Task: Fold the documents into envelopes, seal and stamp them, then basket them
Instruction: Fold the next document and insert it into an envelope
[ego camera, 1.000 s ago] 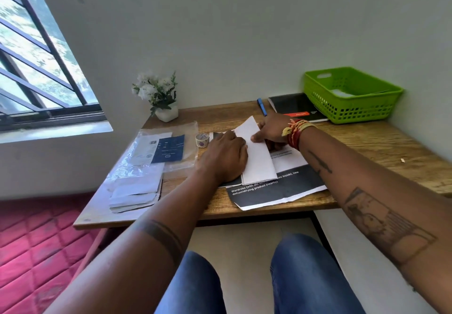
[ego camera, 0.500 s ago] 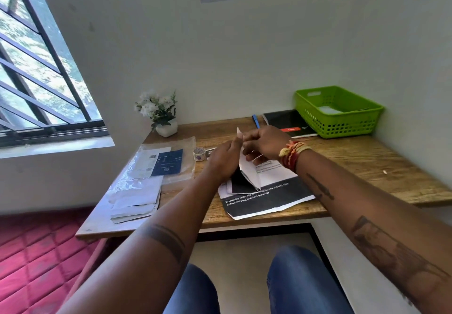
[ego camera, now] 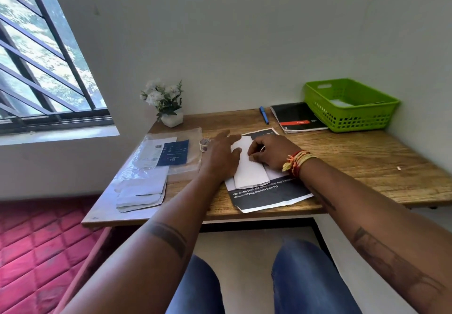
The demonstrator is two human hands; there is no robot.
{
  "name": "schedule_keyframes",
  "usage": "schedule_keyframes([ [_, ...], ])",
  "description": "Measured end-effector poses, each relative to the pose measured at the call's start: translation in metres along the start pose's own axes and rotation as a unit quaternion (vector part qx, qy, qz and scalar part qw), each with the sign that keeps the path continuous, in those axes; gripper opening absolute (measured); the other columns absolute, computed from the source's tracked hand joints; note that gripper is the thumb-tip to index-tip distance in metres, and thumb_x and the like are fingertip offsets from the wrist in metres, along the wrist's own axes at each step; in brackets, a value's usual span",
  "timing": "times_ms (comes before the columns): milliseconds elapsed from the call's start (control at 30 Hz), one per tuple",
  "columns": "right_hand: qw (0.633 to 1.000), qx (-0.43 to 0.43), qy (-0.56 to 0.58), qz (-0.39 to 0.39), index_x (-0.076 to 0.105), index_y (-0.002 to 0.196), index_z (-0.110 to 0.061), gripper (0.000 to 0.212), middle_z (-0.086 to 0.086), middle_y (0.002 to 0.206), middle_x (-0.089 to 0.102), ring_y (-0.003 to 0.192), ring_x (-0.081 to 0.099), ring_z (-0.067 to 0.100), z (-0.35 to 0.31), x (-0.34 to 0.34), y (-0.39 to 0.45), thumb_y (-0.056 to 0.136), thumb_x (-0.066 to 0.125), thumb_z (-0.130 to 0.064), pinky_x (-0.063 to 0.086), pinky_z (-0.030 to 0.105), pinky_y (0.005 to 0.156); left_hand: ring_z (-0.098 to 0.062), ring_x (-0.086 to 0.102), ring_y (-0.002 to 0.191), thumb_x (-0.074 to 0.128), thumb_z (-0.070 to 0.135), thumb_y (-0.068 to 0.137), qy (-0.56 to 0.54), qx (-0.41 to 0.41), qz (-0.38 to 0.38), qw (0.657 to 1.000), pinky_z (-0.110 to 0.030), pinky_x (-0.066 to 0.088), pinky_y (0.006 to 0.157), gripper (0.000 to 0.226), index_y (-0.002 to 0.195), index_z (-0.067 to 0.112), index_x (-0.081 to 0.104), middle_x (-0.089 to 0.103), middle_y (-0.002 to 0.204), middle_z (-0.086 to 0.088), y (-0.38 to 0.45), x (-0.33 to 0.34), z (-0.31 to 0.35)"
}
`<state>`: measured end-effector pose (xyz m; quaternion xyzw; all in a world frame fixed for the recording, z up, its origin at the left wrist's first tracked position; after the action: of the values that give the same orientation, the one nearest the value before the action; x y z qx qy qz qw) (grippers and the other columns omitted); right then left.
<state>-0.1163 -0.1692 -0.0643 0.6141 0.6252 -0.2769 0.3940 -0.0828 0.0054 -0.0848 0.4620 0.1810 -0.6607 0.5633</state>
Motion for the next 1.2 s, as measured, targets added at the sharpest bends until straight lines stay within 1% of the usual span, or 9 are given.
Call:
schedule_keyframes([
  [167,0.998,0.033,-0.04,-0.023,0.069,0.1,-0.018,0.023,-0.002,0.099,0.07,0.093,0.063,0.018,-0.003,-0.016,0.023,0.086,0.077,-0.035,0.05,0.031,0.083,-0.03,0.047,0.14,0.038,0.022,0.105,0.111,0.07,-0.116,0.984,-0.048,0.041,0.113,0.046,0.149,0.029,0.051,0.053,0.152,-0.007,0.002,0.005,0.006],
  [267,0.992,0.054,-0.108,-0.044,0.068,0.102,-0.015,0.026,0.002,0.099,0.068,0.092,0.06,0.021,-0.003,-0.021,0.03,0.091,0.072,-0.038,0.043,0.029,0.077,-0.027,0.026,0.155,0.035,0.02,0.106,0.145,0.069,-0.152,0.975,-0.047,0.025,0.125,0.054,0.159,0.033,0.036,0.028,0.169,0.0,0.003,0.005,0.005],
  [400,0.987,0.055,-0.11,-0.099,0.07,0.099,-0.016,0.029,0.001,0.096,0.069,0.092,0.062,0.021,-0.004,-0.026,0.029,0.089,0.073,-0.043,0.044,0.03,0.073,-0.024,0.018,0.158,0.035,0.02,0.107,0.13,0.06,-0.155,0.977,-0.044,0.018,0.127,0.056,0.16,0.035,0.033,0.02,0.171,0.004,0.003,0.005,0.006],
  [533,0.984,0.042,-0.127,-0.115,0.066,0.105,-0.019,0.041,0.001,0.103,0.067,0.096,0.061,0.02,-0.002,-0.03,0.012,0.084,0.074,-0.053,0.048,0.034,0.083,-0.022,0.017,0.158,0.035,0.018,0.107,0.12,0.053,-0.155,0.979,-0.041,0.016,0.128,0.056,0.16,0.035,0.033,0.019,0.171,0.005,0.003,0.006,0.006],
  [633,0.979,0.043,-0.135,-0.145,0.059,0.11,-0.022,0.044,-0.002,0.106,0.062,0.097,0.057,0.018,-0.002,-0.031,-0.005,0.084,0.074,-0.054,0.045,0.032,0.08,-0.022,0.017,0.158,0.034,0.018,0.107,0.121,0.049,-0.155,0.979,-0.04,0.016,0.128,0.056,0.16,0.035,0.033,0.019,0.171,0.005,0.002,0.006,0.006],
  [833,0.963,0.049,-0.168,-0.205,0.047,0.126,-0.03,0.065,-0.001,0.115,0.055,0.105,0.056,0.02,-0.005,-0.035,-0.03,0.078,0.073,-0.065,0.048,0.039,0.098,-0.022,0.017,0.158,0.034,0.018,0.107,0.124,0.046,-0.155,0.979,-0.041,0.015,0.127,0.056,0.161,0.035,0.032,0.019,0.171,0.005,0.0,0.005,0.009],
  [1000,0.956,0.032,-0.172,-0.236,0.019,0.156,-0.04,0.099,0.007,0.151,0.043,0.131,0.047,0.029,-0.005,-0.037,-0.04,0.077,0.07,-0.069,0.038,0.036,0.104,-0.023,0.015,0.158,0.033,0.019,0.109,0.132,0.05,-0.156,0.978,-0.041,0.015,0.126,0.055,0.162,0.033,0.03,0.017,0.172,0.003,-0.003,0.002,0.011],
  [1100,0.957,0.014,-0.18,-0.228,0.021,0.157,-0.046,0.075,0.008,0.158,0.037,0.14,0.04,0.028,-0.001,-0.037,-0.046,0.091,0.048,-0.071,0.031,0.038,0.112,-0.023,0.014,0.159,0.033,0.017,0.109,0.135,0.057,-0.16,0.976,-0.041,0.014,0.126,0.056,0.163,0.031,0.028,0.015,0.172,0.002,-0.005,0.0,0.014],
  [1200,0.957,-0.007,-0.212,-0.198,0.03,0.154,-0.045,0.053,0.011,0.159,0.036,0.144,0.037,0.028,0.002,-0.033,-0.042,0.103,0.034,-0.057,0.026,0.04,0.119,-0.023,0.013,0.159,0.033,0.016,0.108,0.134,0.059,-0.162,0.976,-0.039,0.014,0.126,0.057,0.163,0.031,0.027,0.015,0.173,0.002,-0.005,-0.002,0.016],
])
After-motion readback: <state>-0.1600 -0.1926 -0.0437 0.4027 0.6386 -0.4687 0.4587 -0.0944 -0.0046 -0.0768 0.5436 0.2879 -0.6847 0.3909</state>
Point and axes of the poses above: each hand's wrist, its own y-axis towards the middle knuckle, its own x-axis out of the palm, z = x × y, the point moved 1 cm from there along y, towards the middle knuckle
